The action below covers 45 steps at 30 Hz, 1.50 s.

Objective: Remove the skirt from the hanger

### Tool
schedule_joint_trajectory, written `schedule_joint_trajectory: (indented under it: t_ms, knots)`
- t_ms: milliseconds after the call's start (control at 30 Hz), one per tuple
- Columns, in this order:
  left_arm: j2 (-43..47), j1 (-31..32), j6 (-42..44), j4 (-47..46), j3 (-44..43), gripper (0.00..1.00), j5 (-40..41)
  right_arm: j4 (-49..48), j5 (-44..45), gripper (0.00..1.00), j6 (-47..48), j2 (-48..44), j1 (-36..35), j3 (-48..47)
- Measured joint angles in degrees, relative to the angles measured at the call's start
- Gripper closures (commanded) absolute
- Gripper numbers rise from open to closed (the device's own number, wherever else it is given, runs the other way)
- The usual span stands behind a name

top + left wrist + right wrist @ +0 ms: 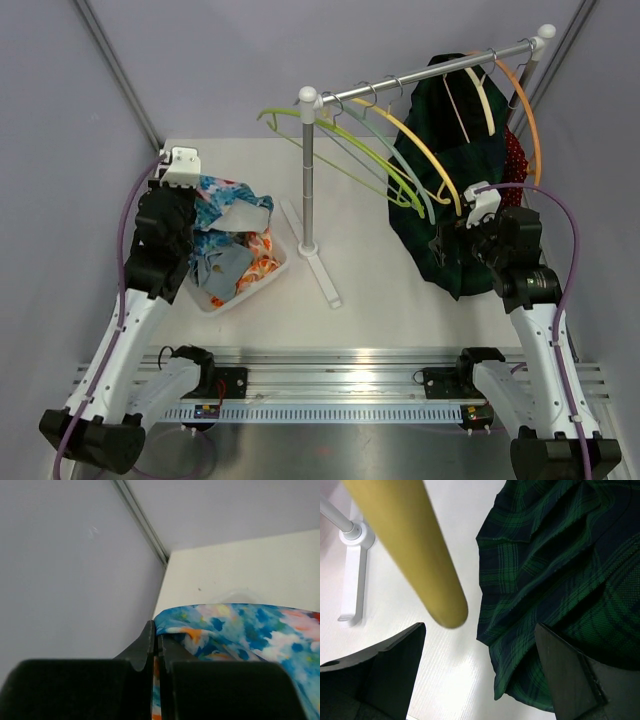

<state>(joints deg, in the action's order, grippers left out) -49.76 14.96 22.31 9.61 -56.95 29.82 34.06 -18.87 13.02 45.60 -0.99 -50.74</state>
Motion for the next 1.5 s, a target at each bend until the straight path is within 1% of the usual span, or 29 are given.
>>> schedule_joint_trajectory:
  t_ms: [100, 367, 500, 600, 700, 767, 800, 833, 900, 933, 1000, 1067, 1100, 1167, 1300, 1400, 1500]
  knots:
    - [-4.28, -3.89, -5.35, 1.95, 2.10, 1.00, -5.29, 0.00, -0.02, 0.02, 0.00, -0.07, 0.04, 0.00]
    - [-19.61, -8.24, -14.82, 3.98, 4.57, 1.00, -18.45, 0.00, 0.02, 0.02, 0.00, -0.37, 0.07, 0.00]
    - [-28.04, -10.12, -16.63, 3.89, 4.85, 1.00, -23.32, 0.00, 0.02, 0.02, 0.00, -0.57, 0.09, 0.00]
    - [-36.04, -11.78, -17.05, 3.48, 4.50, 1.00, -26.77, 0.00, 0.02, 0.02, 0.00, -0.68, 0.11, 0.00]
    - [-44.13, -13.31, -17.25, 3.87, 2.54, 1.00, -29.42, 0.02, 0.00, 0.02, 0.00, -0.92, 0.15, 0.00]
    - [-47.25, -13.92, -17.25, 4.20, 0.22, 0.98, -30.27, 0.02, 0.02, 0.02, 0.00, -1.11, 0.15, 0.00]
    - [-47.65, -14.03, -17.27, 4.44, -0.55, 0.94, -30.53, 0.02, 0.00, 0.02, 0.00, -1.29, 0.17, 0.00]
    - [-47.82, -14.08, -17.25, 4.52, -0.87, 0.83, -30.80, 0.02, 0.00, 0.02, 0.00, -1.40, 0.17, 0.00]
    - [-47.69, -14.12, -17.18, 4.55, -0.90, 0.68, -30.86, 0.02, 0.00, 0.02, 0.00, -1.66, 0.20, 0.00]
    - [-47.32, -14.21, -17.22, 4.61, -0.87, 0.53, -30.80, 0.02, 0.00, 0.02, 0.02, -1.75, 0.20, 0.00]
    - [-45.79, -14.38, -17.59, 4.98, -0.61, 0.44, -30.73, 0.02, 0.00, 0.02, 0.02, -1.86, 0.20, 0.00]
    - [-42.38, -14.43, -18.18, 5.81, 0.42, 0.30, -31.01, 0.04, -0.02, 0.02, 0.04, -1.90, 0.22, 0.00]
    - [-39.89, -14.34, -18.62, 6.43, 0.98, 0.18, -31.21, 0.04, -0.02, 0.01, 0.09, -1.92, 0.22, 0.00]
    - [-33.75, -14.27, -19.74, 7.65, 2.14, 0.01, -31.45, 0.37, -0.04, 0.00, 0.50, -1.92, 0.22, -0.09]
    - [-21.38, -14.14, -22.21, 7.91, 2.25, 0.01, -31.63, 4.15, -0.13, 0.01, 2.93, -1.01, 0.22, -2.84]
    - [-14.99, -14.03, -23.23, 7.98, 2.23, 0.01, -31.61, 8.98, -0.44, 0.00, 5.57, 0.76, 0.24, -9.07]
    - [-11.17, -14.03, -24.20, 8.79, 2.29, 0.01, -32.11, 13.75, -1.33, 0.00, 7.58, 2.49, 0.28, -17.33]
